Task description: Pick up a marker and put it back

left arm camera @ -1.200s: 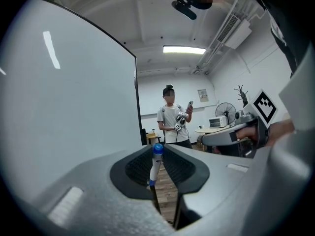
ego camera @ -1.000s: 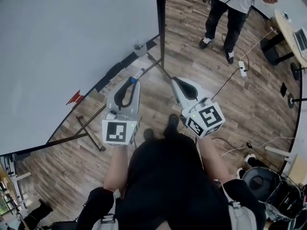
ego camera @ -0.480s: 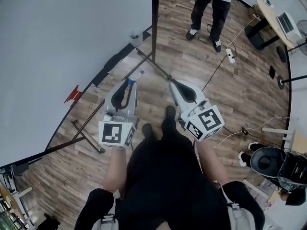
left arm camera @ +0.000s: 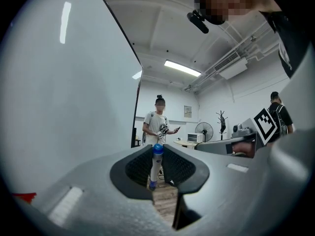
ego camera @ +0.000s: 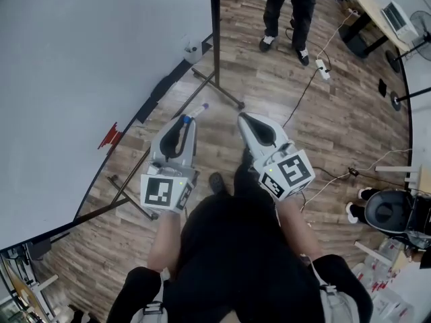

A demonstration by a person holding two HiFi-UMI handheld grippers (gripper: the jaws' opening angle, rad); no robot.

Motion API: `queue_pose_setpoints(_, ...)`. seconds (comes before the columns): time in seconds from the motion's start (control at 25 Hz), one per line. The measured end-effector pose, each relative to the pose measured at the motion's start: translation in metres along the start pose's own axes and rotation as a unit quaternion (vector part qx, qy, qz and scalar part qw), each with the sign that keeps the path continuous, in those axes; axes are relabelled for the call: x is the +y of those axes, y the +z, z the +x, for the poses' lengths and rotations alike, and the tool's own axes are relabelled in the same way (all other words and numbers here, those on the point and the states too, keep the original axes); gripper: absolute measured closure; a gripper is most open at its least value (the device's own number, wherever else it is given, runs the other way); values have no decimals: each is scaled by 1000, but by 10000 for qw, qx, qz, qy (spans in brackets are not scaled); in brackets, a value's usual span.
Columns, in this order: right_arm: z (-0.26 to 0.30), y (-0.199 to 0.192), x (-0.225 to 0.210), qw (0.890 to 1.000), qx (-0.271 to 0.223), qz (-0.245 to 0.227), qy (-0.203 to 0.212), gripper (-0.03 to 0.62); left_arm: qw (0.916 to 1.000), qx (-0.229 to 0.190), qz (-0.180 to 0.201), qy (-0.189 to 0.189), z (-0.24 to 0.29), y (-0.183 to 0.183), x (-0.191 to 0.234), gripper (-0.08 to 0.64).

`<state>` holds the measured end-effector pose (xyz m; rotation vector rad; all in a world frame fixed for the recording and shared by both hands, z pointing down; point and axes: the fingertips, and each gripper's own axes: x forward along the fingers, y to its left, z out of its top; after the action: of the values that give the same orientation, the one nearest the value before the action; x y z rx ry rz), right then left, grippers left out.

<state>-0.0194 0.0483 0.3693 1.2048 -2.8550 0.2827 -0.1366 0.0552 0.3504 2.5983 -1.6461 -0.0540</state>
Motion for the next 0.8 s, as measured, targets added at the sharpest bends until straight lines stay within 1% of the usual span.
queue_pose_setpoints(0.44, 1, 5, -1, 9998, -54, -138, -127, 591, 9998, -22, 14, -203, 8, 2, -1, 483)
queue_pose_setpoints(0.8, -2, 5, -4, 9998, -56, -125, -160, 591, 9997, 17, -13, -246, 10, 0, -4, 483)
